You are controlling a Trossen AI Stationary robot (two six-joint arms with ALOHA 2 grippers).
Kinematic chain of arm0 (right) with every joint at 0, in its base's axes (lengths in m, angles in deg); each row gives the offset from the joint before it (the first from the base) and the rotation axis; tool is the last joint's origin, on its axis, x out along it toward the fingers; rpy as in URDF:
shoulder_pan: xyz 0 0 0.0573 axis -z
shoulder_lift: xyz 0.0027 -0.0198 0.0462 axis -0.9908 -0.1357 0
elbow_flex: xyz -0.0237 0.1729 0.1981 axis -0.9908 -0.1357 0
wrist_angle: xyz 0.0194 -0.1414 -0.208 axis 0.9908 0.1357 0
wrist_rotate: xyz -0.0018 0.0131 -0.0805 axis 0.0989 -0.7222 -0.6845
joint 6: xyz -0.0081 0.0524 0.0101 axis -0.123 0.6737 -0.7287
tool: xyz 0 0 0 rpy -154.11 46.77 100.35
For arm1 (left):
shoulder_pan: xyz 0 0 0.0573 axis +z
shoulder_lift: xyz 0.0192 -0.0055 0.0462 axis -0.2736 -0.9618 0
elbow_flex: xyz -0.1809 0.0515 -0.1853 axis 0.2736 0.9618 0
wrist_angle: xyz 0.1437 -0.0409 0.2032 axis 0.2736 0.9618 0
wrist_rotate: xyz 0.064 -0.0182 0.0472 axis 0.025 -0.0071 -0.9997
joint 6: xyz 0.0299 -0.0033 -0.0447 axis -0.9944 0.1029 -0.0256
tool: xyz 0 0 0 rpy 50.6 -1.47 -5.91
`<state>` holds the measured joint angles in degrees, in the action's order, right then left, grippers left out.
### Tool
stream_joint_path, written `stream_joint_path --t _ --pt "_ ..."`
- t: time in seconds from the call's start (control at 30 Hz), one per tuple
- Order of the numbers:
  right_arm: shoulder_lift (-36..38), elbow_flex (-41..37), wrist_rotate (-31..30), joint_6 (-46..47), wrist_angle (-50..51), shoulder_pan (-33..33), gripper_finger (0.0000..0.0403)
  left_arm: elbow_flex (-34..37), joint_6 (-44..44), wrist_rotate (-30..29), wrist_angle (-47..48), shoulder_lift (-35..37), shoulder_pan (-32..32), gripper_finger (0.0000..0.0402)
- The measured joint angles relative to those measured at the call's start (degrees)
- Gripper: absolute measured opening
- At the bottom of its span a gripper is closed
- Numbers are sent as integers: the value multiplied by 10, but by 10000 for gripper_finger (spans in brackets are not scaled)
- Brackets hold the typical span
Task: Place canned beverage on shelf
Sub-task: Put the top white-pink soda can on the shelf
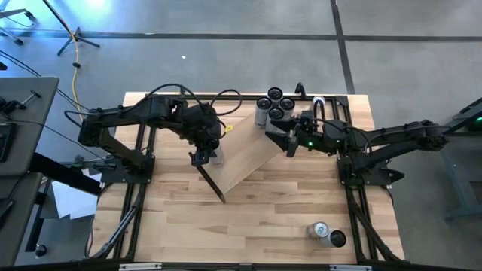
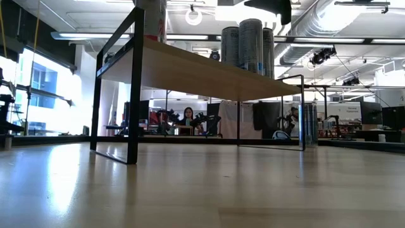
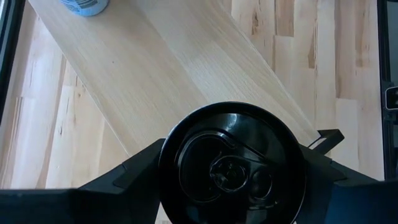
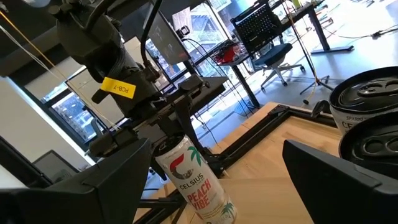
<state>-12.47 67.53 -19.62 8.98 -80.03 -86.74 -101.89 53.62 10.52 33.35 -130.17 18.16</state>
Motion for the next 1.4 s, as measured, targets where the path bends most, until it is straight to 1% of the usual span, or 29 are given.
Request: stream_joint_path --t 0.4,0.73,0.9,1.1,1.4 --pt "0 0 4 0 0 0 351 0 1 0 1 0 0 250" --pt "0 0 4 0 0 0 351 0 1 2 3 0 0 281" --pt "0 0 4 0 0 0 351 0 1 1 3 0 0 290" --pt "0 0 4 0 0 0 351 0 0 -26 3 0 0 290" --pt "0 0 4 0 0 0 351 0 1 -30 4 0 0 290"
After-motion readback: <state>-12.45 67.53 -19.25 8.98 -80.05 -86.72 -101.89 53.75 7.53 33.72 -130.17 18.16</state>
